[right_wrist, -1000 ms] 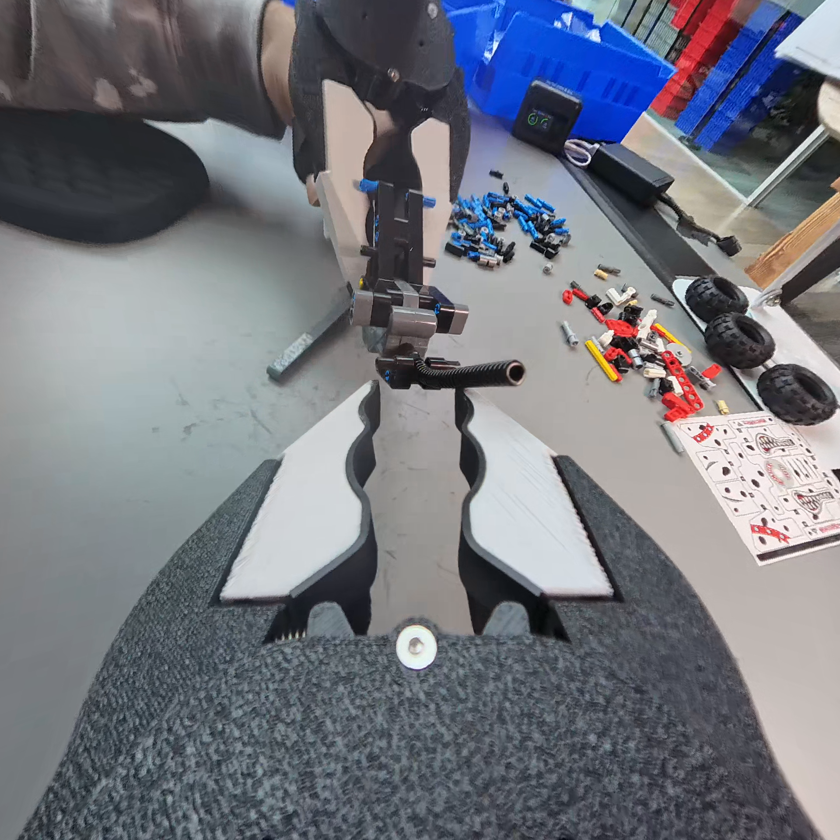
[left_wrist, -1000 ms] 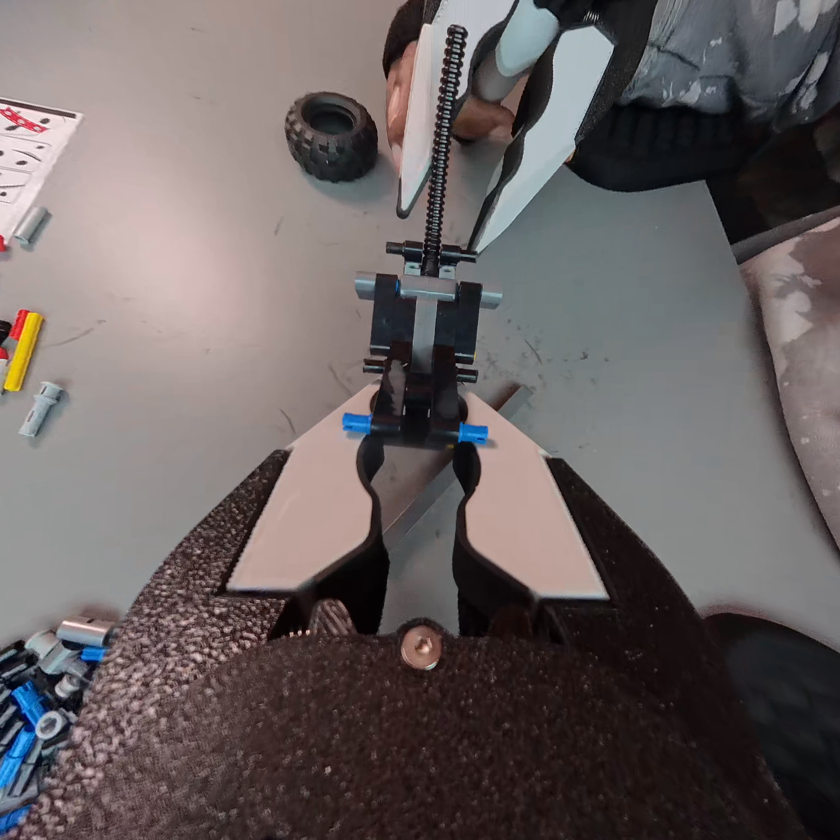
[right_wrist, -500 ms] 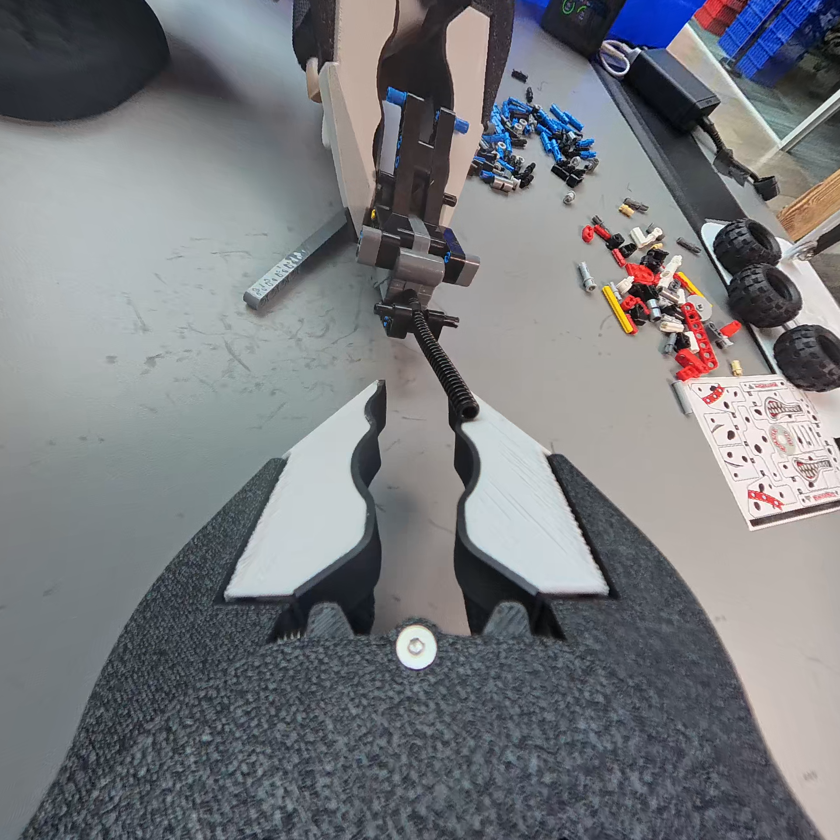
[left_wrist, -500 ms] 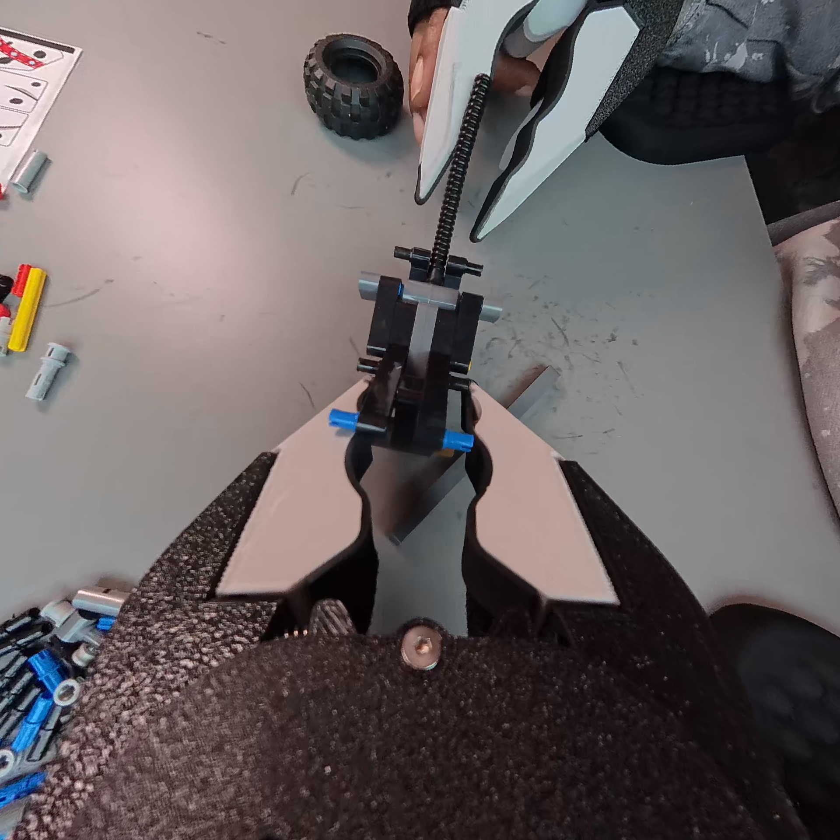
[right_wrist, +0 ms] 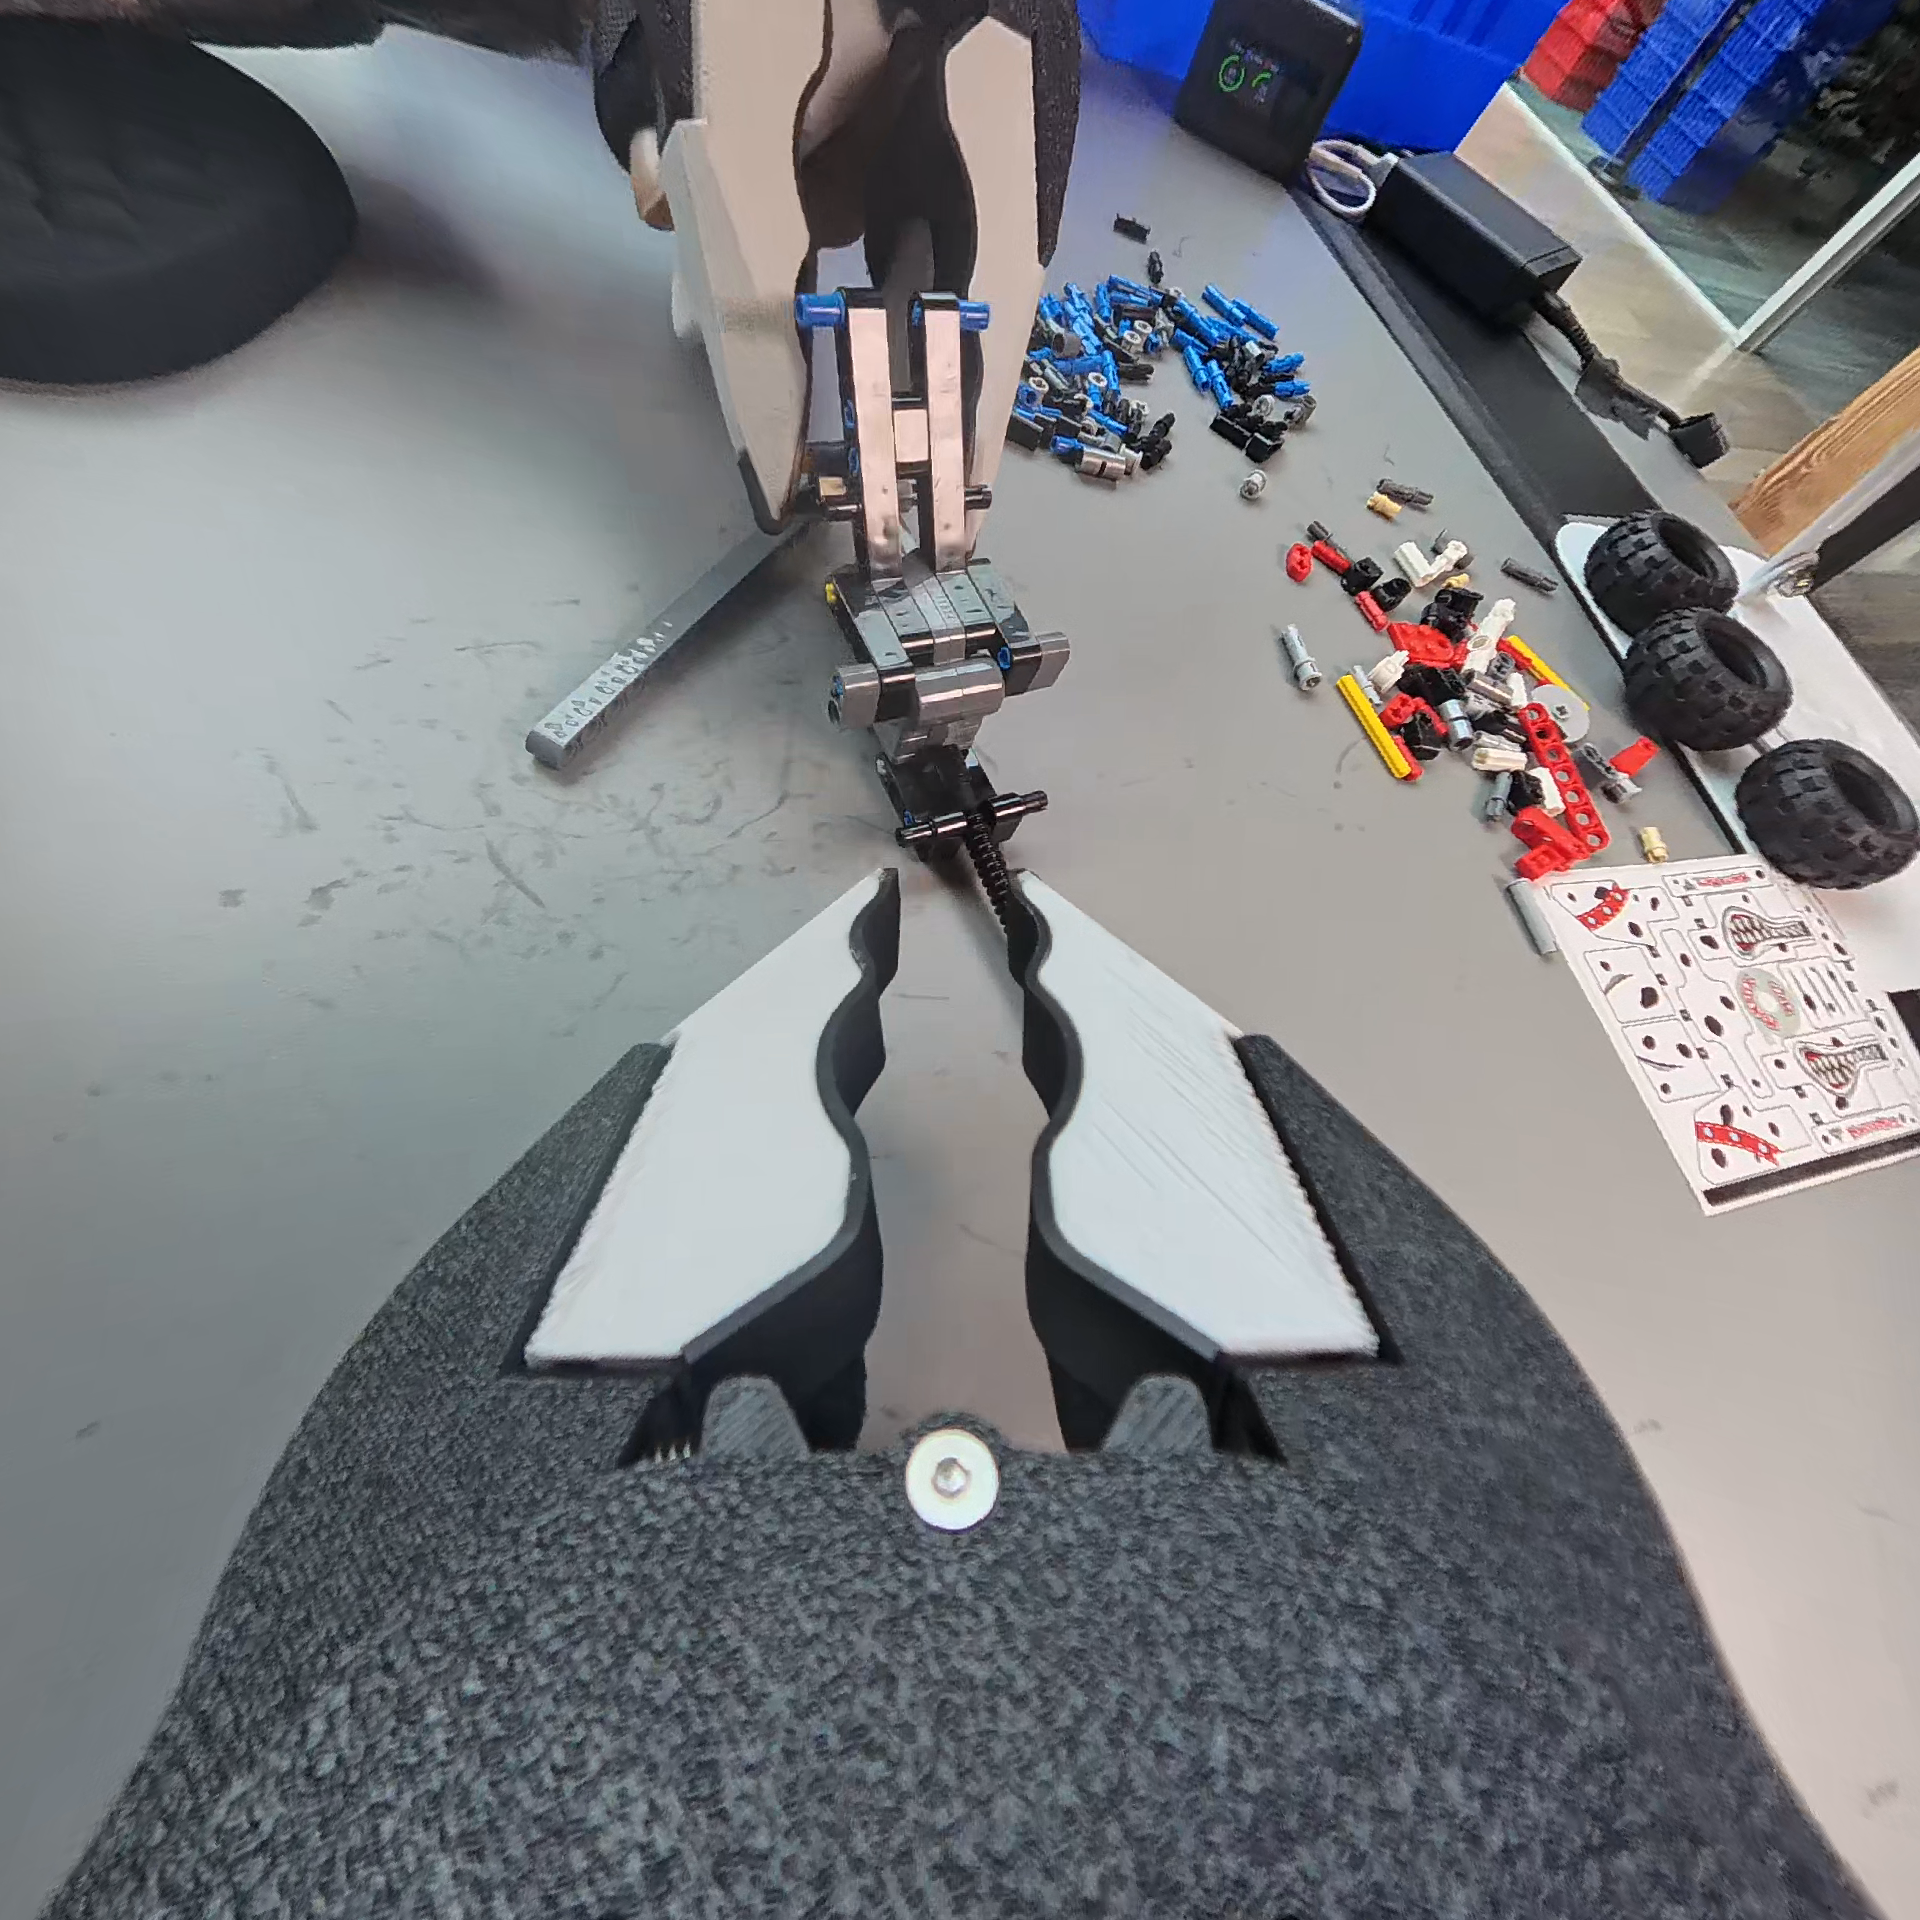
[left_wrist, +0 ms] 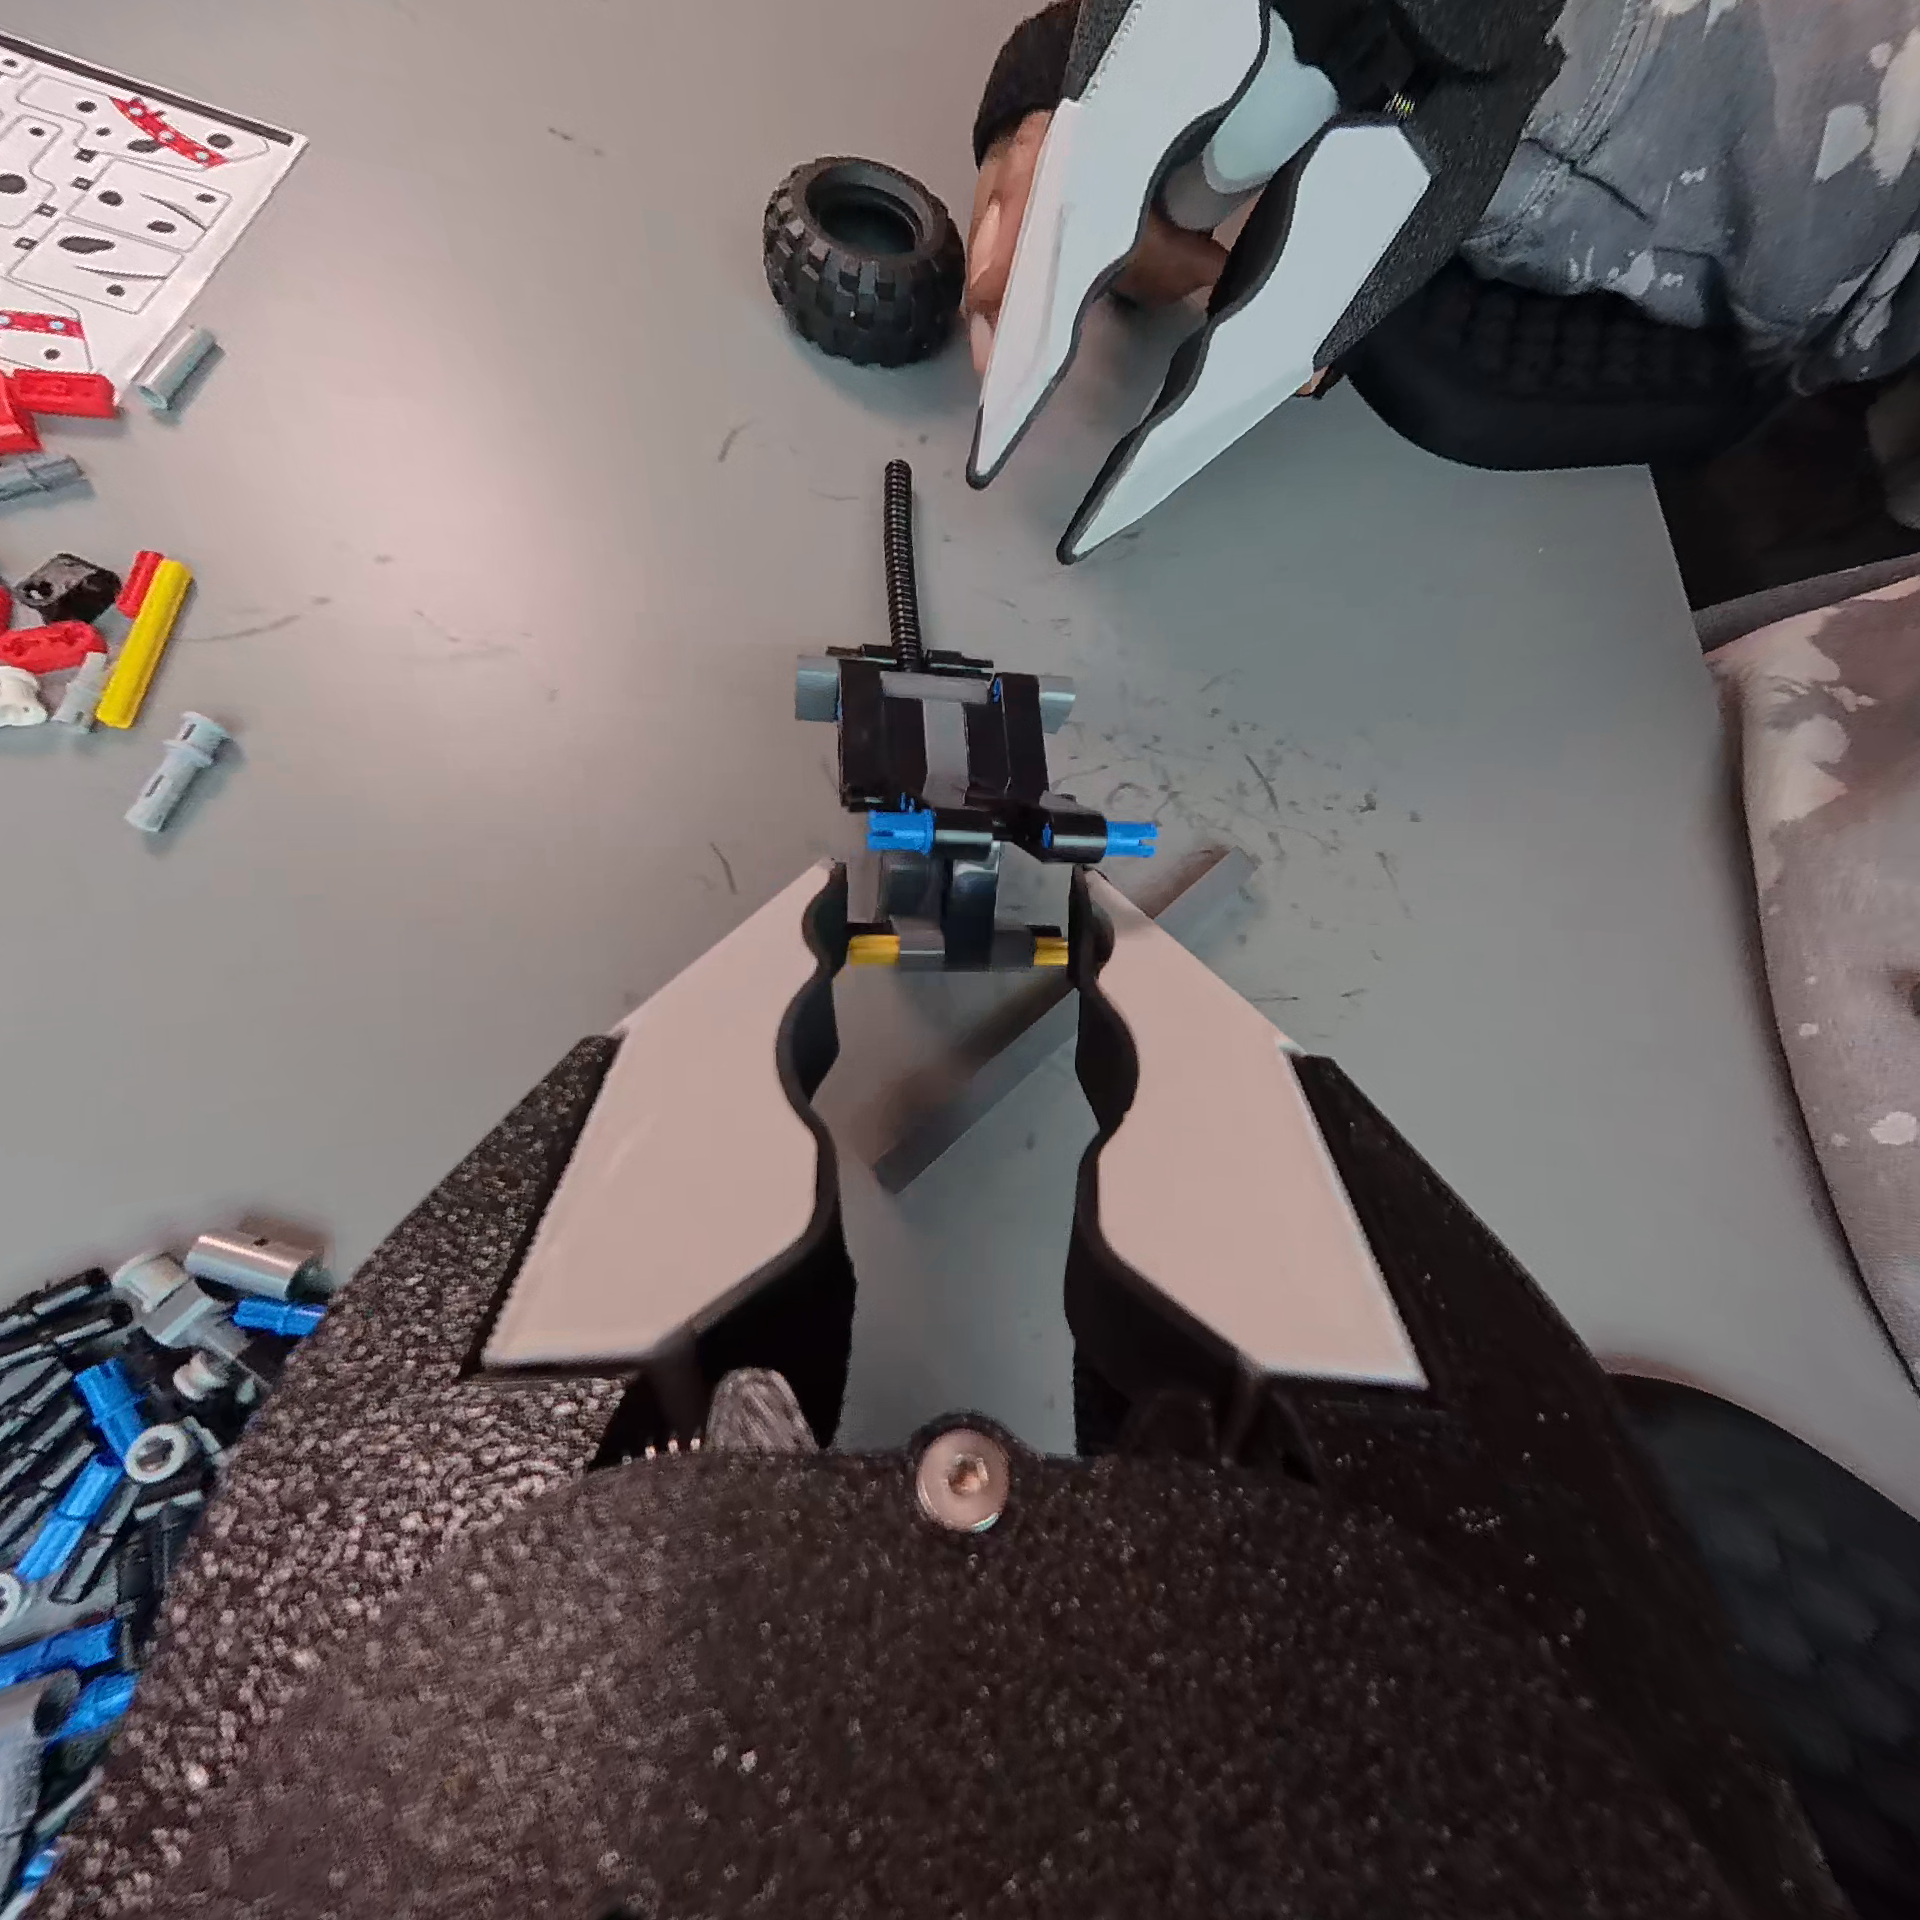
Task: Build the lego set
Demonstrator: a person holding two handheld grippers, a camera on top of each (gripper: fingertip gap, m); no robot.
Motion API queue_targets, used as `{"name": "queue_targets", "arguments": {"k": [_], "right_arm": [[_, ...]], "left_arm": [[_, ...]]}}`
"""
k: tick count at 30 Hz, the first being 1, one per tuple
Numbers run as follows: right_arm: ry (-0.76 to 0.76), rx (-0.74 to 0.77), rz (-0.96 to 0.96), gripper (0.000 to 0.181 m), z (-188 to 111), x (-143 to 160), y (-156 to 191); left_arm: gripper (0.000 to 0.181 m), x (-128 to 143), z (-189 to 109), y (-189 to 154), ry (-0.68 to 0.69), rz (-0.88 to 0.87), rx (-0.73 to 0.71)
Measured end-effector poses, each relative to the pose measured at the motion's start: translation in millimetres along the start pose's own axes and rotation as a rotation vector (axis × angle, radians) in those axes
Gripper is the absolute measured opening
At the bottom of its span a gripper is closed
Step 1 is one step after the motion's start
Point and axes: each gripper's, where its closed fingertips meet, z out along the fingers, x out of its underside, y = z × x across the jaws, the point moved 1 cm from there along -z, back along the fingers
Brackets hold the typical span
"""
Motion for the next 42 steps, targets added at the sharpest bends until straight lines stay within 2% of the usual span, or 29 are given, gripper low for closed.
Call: {"name": "queue_targets", "arguments": {"k": [6, 11, 12, 15, 16, 18, 23, 27, 30, 33, 36, 42], "right_arm": [[0.092, 0.057, -0.212, 0.034, 12, -4, 0], [0.181, 0.168, -0.439, 0.058, 40, -17, -5], [0.197, 0.193, -0.481, 0.055, 47, -19, -6], [0.21, 0.196, -0.575, 0.048, 58, -19, -7], [0.209, 0.166, -0.567, 0.045, 58, -18, -6], [0.196, -0.005, -0.472, 0.043, 52, -17, 3], [0.158, -0.42, -0.12, 0.042, 24, -28, 12], [0.143, -0.714, 0.097, 0.042, 4, -39, 24], [0.095, -0.862, 0.196, 0.042, -6, -51, 34], [0.048, -0.943, 0.236, 0.042, -13, -60, 42], [0.026, -0.968, 0.264, 0.043, -16, -61, 43], [0.087, -0.764, 0.283, 0.049, 6, -34, 23]], "left_arm": [[0.035, -2, 3, 5, -0.012, -0.086, 0.005], [0.034, -13, 8, 12, -0.079, -0.456, 0.097], [0.025, -17, 8, 12, -0.113, -0.53, 0.142], [0.027, -29, 3, 9, -0.222, -0.677, 0.266], [0.033, -32, -1, 9, -0.251, -0.687, 0.283], [0.049, -31, -9, 11, -0.263, -0.635, 0.25], [0.06, -39, -33, -5, -0.29, -0.354, 0.183], [0.075, -41, -23, -27, -0.255, -0.135, 0.114], [0.076, -43, -9, -40, -0.234, -0.097, 0.129], [0.054, -49, -4, -49, -0.256, -0.117, 0.19], [0.046, -52, -3, -53, -0.267, -0.198, 0.257], [0.046, -33, 10, -27, -0.208, -0.491, 0.225]]}}
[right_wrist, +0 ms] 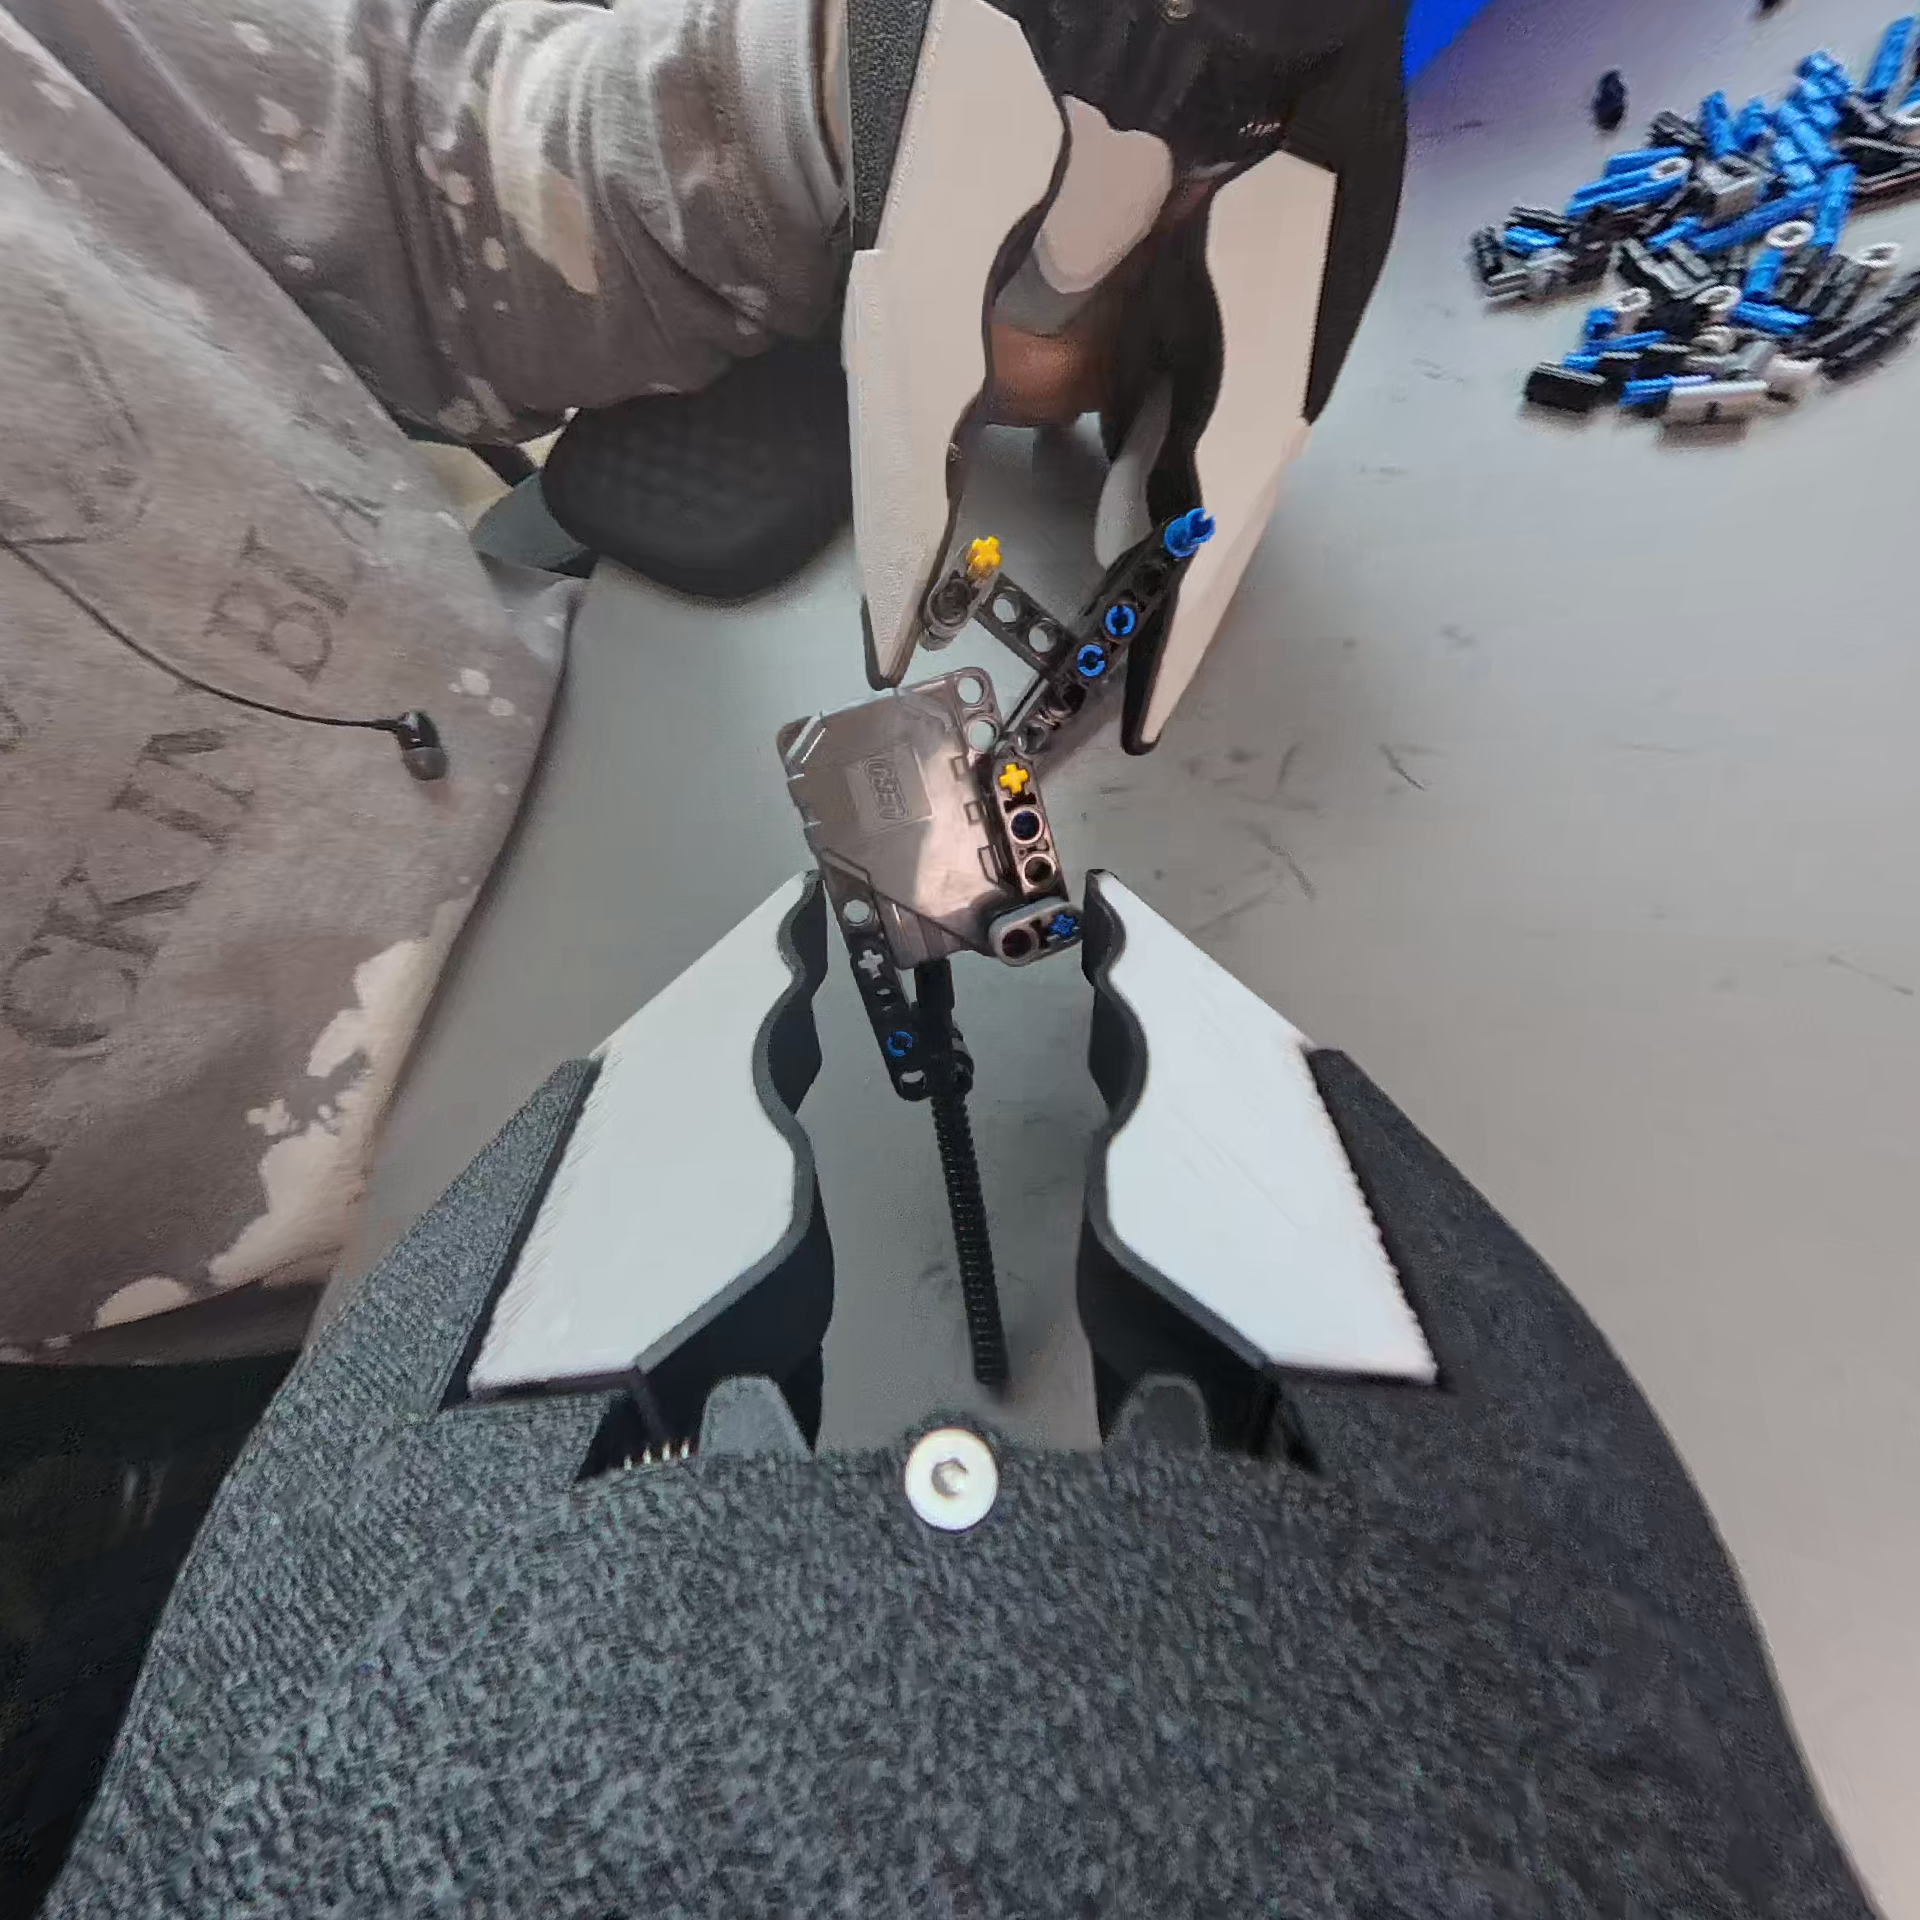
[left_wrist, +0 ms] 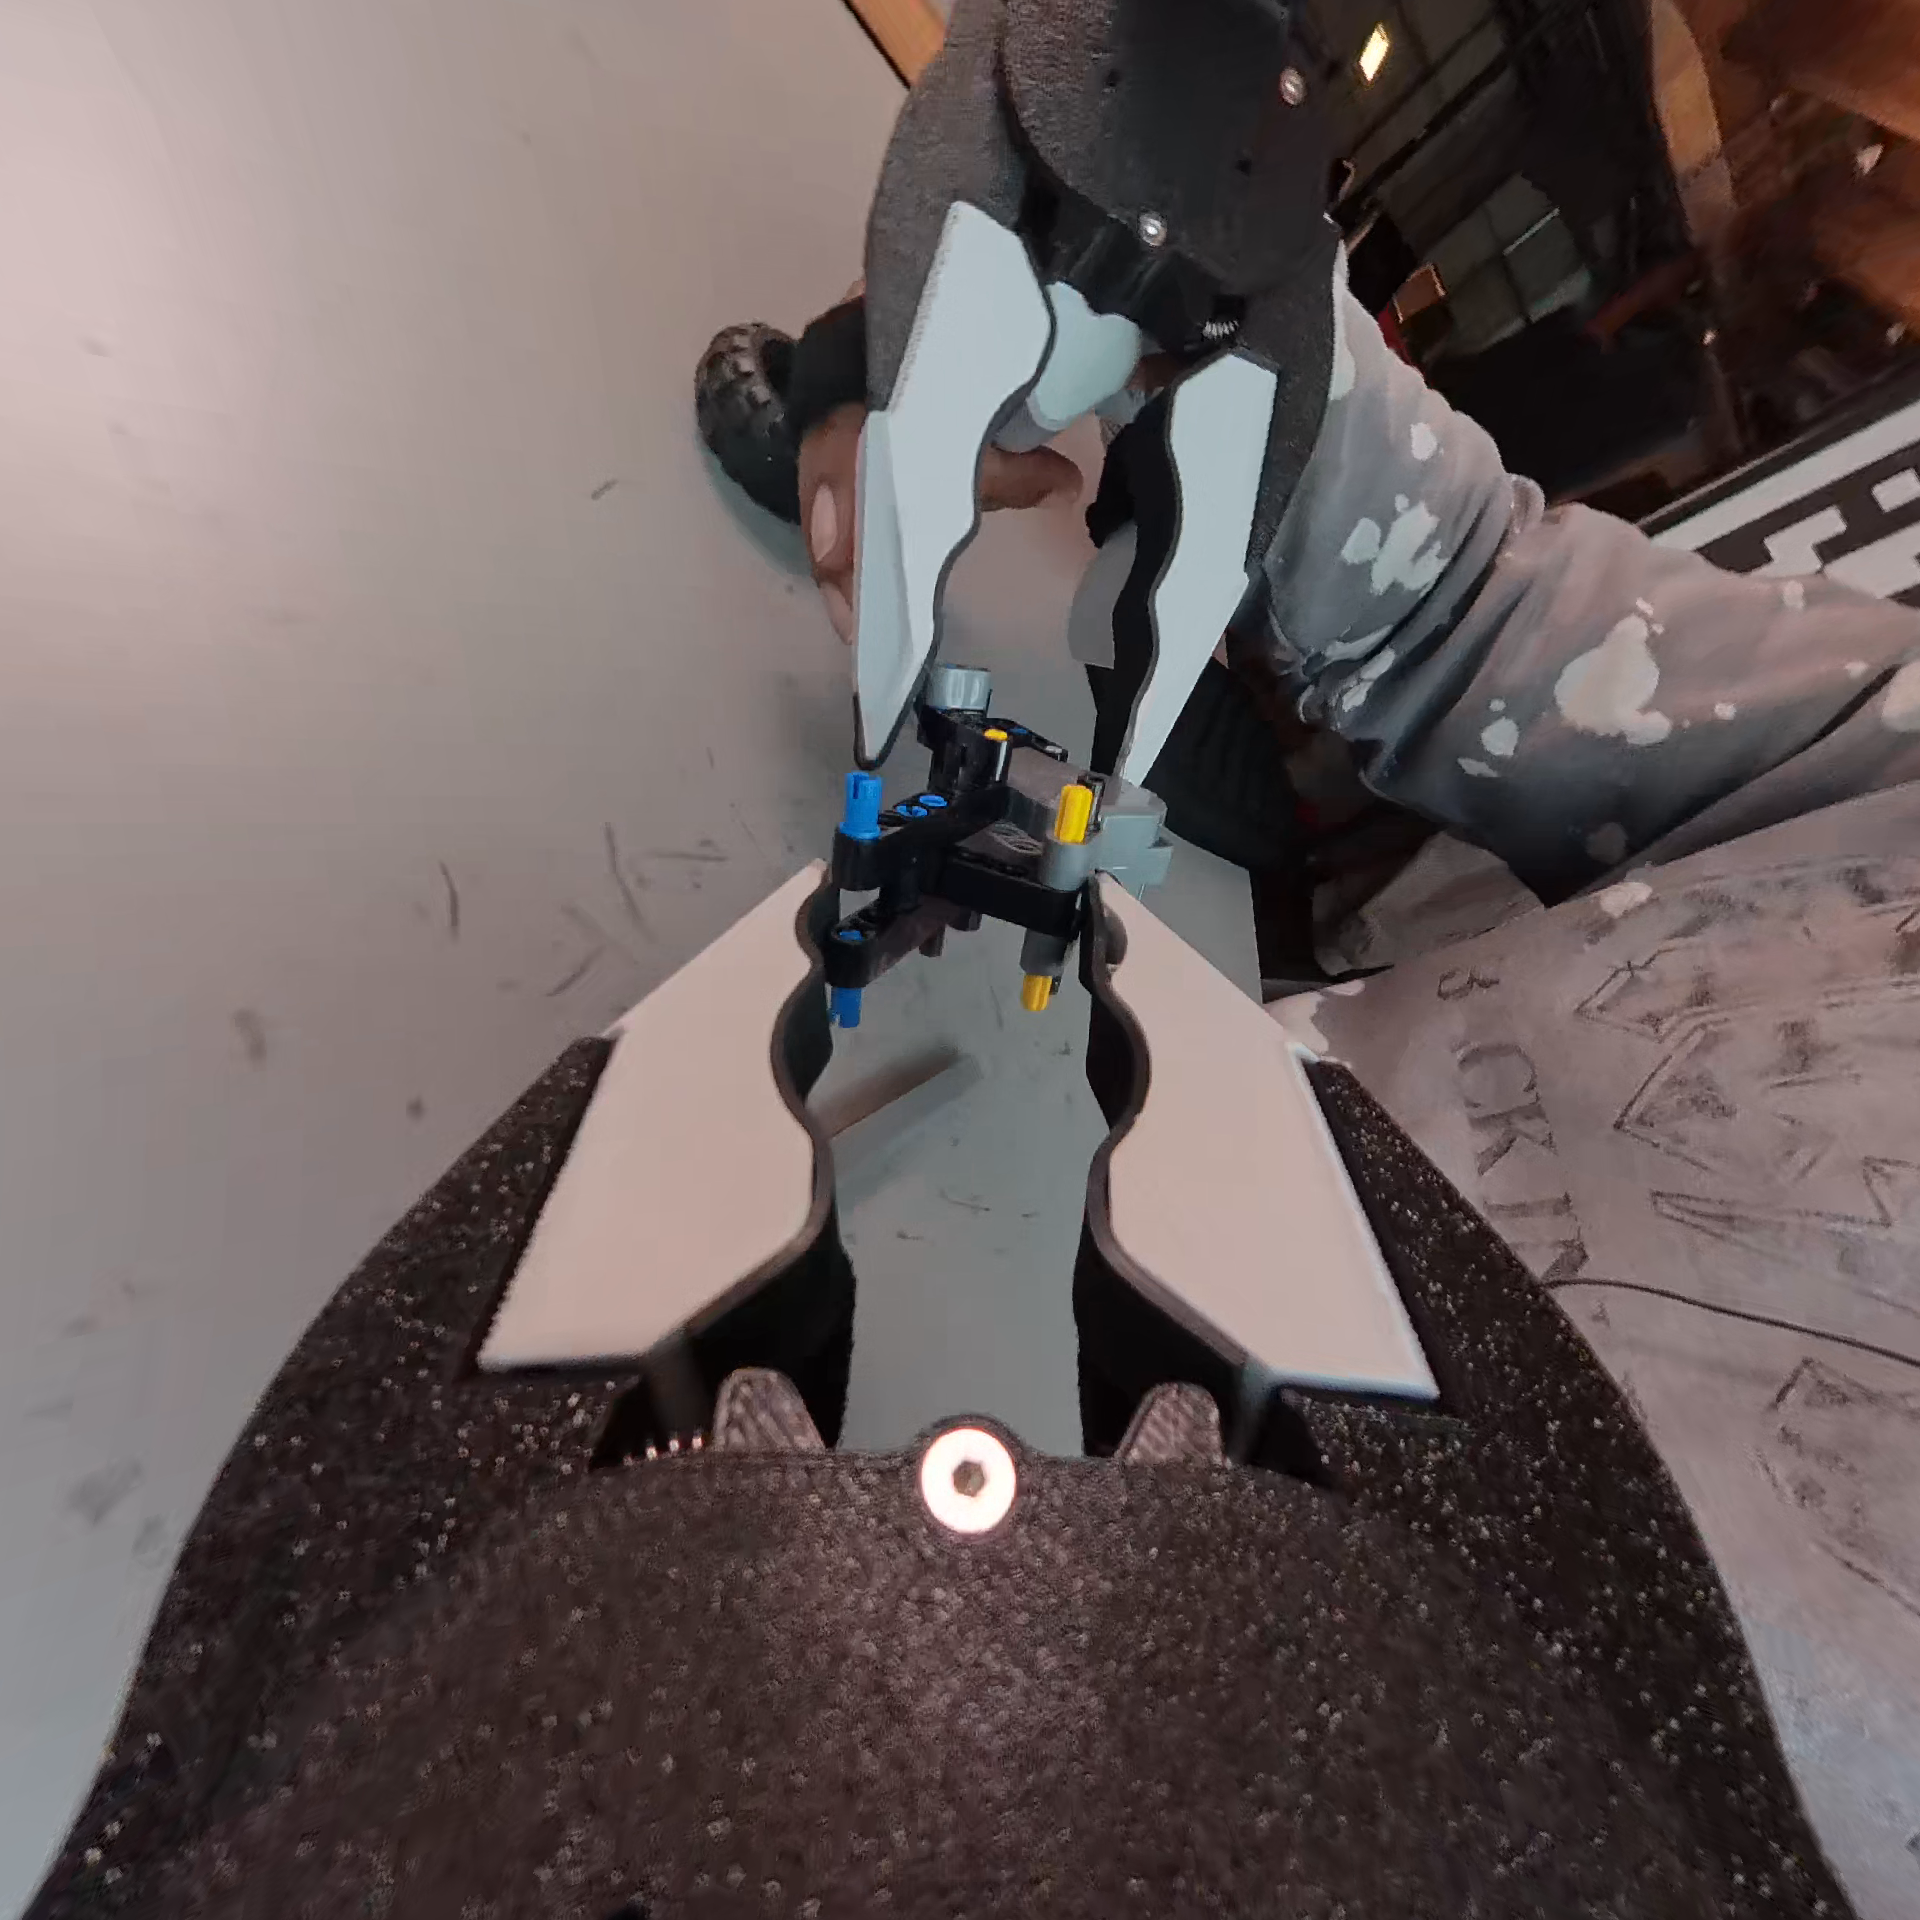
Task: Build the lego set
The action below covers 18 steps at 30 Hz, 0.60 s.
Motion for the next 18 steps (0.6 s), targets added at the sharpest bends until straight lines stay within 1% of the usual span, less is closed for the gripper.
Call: {"name": "queue_targets", "arguments": {"k": [4, 6, 8, 11, 13, 14, 16, 18], "right_arm": [[-0.011, 0.182, -0.065, 0.053, -5, 3, -17], [0.008, 0.29, -0.129, 0.054, -10, 6, -22], [0.05, 0.393, -0.201, 0.059, -14, 11, -24], [0.084, 0.499, -0.274, 0.061, -9, 12, -22], [0.088, 0.58, -0.291, 0.061, -2, 7, -23], [0.079, 0.601, -0.28, 0.061, 1, 3, -22], [0.03, 0.559, -0.213, 0.065, 9, -7, -9], [-0.009, 0.578, -0.141, 0.061, 8, -16, -7]], "left_arm": [[0.045, -1, -3, 14, -0.032, -0.156, -0.014], [0.037, -2, -6, 22, -0.06, -0.221, -0.029], [0.035, -7, -11, 27, -0.107, -0.286, -0.014], [0.035, -10, -16, 33, -0.135, -0.316, -0.037], [0.035, -12, -18, 36, -0.153, -0.322, -0.062], [0.035, -14, -19, 38, -0.164, -0.328, -0.072], [0.035, -16, -20, 40, -0.193, -0.342, -0.088], [0.034, -18, -21, 44, -0.226, -0.359, -0.101]]}}
